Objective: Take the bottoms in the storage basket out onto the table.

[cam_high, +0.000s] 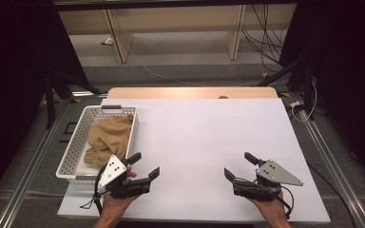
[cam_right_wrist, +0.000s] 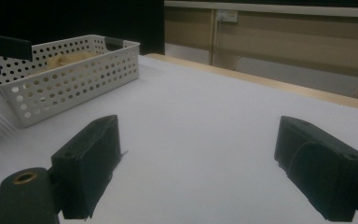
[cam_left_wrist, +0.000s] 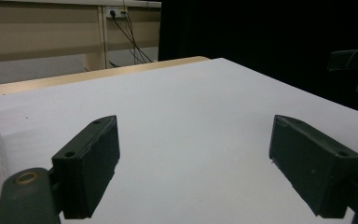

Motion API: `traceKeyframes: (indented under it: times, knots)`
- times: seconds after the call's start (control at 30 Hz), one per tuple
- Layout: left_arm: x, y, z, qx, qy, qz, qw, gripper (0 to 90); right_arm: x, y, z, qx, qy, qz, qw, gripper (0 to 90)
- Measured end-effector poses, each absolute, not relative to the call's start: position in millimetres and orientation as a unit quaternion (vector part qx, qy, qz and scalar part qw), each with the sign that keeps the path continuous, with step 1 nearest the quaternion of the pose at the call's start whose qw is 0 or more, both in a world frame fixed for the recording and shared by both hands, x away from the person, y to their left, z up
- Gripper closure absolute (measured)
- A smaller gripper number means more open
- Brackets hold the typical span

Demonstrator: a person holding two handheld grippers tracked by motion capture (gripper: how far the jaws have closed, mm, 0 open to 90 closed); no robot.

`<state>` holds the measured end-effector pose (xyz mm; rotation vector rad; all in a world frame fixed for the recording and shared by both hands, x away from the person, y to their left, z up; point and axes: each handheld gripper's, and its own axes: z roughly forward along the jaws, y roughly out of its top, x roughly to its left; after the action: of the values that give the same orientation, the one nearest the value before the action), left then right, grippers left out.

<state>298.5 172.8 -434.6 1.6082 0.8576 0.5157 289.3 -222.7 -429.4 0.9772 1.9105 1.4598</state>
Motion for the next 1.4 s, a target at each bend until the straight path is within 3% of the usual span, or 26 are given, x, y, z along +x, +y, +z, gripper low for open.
traceKeyframes:
  times: [1.0,1.4]
  knots:
    - [300.3,177.3,-426.0,0.693,0.371,0.237,0.571,16.1,291.0,-225.5,-429.4,0.370,0.705,0.544,0.265,15.4]
    - [310.4,181.4,-410.9,0.705,0.384,0.219,0.555,16.1,291.4,-224.7,-429.7,0.370,0.709,0.541,0.262,15.5]
